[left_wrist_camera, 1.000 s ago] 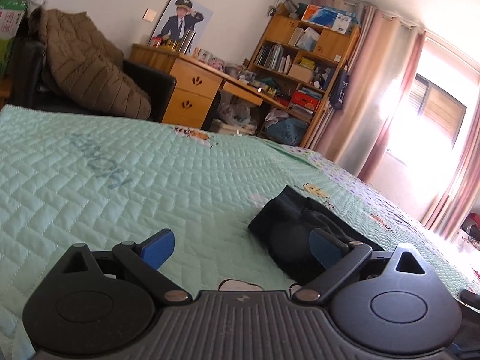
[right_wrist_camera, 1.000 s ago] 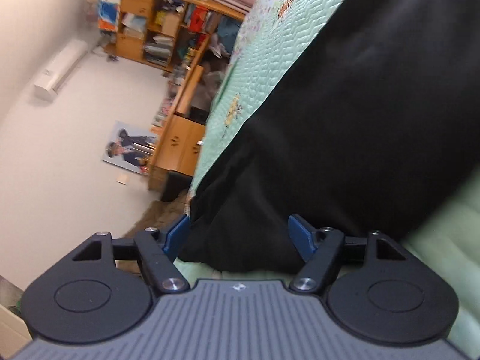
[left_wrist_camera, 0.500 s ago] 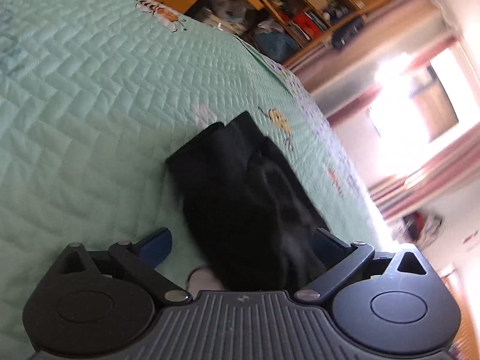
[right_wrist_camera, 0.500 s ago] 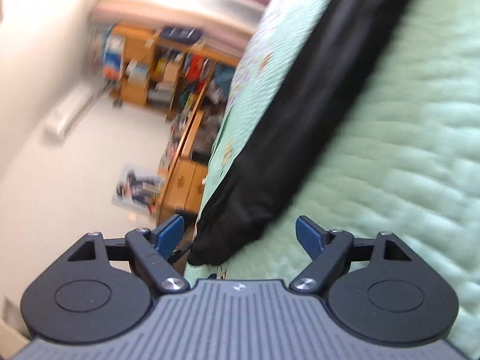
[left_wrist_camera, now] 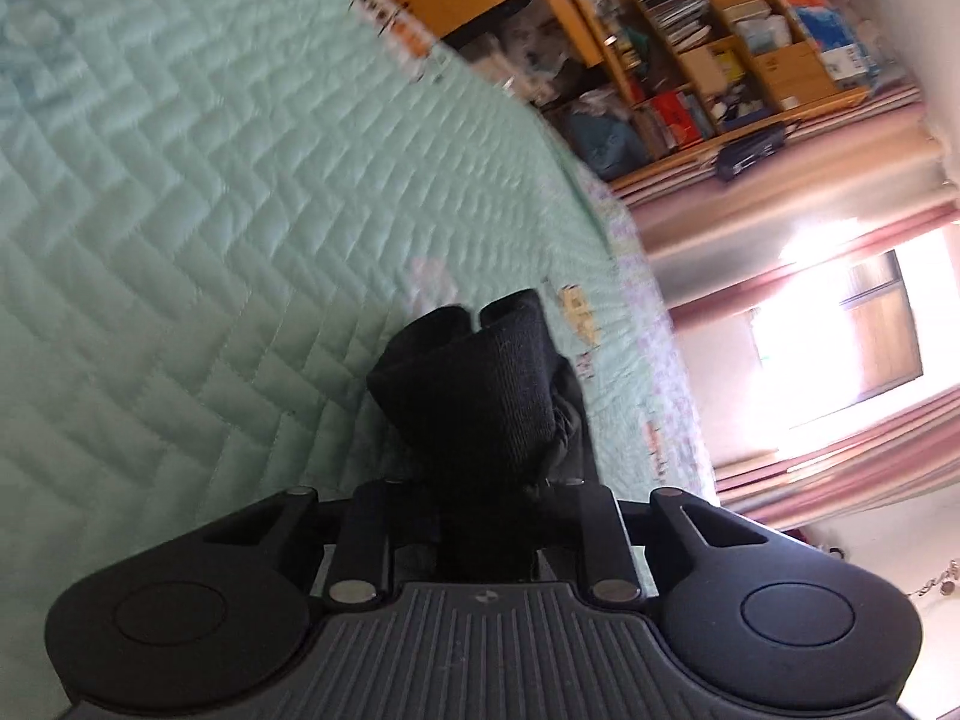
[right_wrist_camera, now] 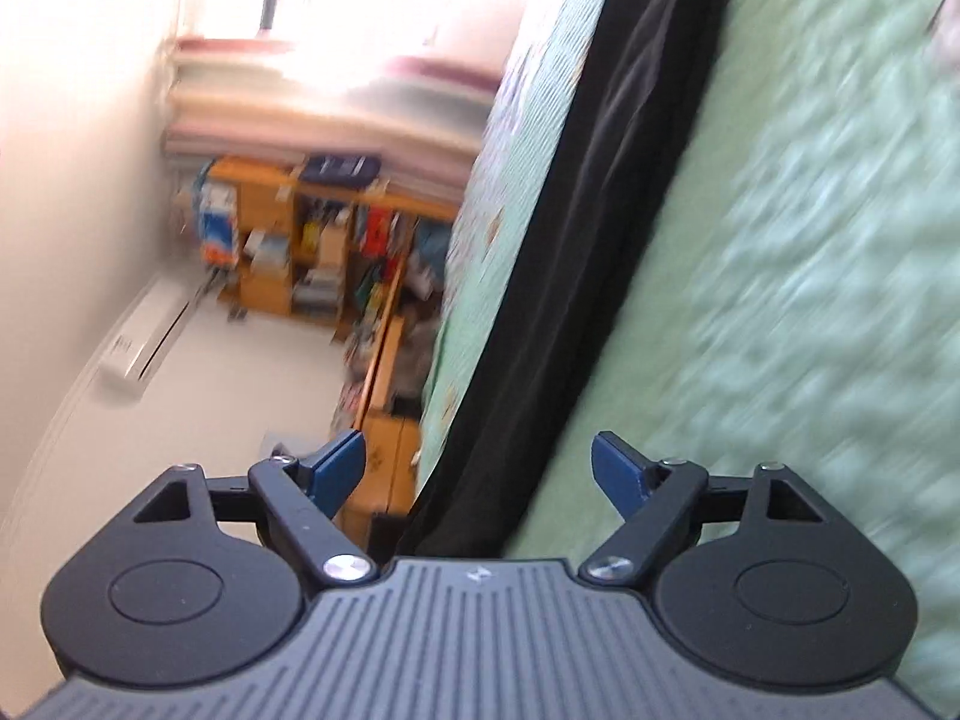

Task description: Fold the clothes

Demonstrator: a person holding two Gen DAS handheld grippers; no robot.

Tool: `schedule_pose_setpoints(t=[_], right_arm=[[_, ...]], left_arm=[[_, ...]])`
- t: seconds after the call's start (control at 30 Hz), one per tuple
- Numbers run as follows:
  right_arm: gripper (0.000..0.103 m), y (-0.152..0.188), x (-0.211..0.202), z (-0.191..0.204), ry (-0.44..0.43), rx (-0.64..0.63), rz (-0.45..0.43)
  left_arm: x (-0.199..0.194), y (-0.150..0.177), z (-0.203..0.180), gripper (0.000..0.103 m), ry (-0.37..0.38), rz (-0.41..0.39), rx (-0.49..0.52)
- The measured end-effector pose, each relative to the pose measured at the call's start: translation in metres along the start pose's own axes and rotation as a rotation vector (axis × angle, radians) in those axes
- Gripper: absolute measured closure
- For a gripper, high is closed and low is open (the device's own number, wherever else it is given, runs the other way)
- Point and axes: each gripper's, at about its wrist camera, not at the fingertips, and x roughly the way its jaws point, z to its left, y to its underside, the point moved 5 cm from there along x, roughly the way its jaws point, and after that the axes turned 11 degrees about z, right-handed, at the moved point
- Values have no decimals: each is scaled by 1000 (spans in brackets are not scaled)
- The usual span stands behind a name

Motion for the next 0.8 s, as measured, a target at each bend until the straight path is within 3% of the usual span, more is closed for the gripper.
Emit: schedule_pose_setpoints(t=[0.1,0.2,0.37,0.43,0.6,0.73,0.8], right_arm=[[19,-15,-14,-10,-2,35,-56],[19,-24,-6,-17,-10,67,-64],[18,-46,2,-25,-10,109,-129],[18,-57,-3,-27,4,112,-172],[14,-96,-30,-31,74,65,-317],[14,-135,-35,-44,156,51,-327],[14,-156,-30,-50,210,35,-319]], left_arm=[[-35,-6,-3,79,77,-62,-52],[-54,-18,0,79,31,-117,-24],[-49,-30,35,75,-62,-32,-53],[-47,-28,48,65,-79,-19,-82],[-44,-26,63,58,-27,-30,-79],[-48,-23,61,50,-15,-39,-14],[-56,-20,65,39,-8,-41,18]])
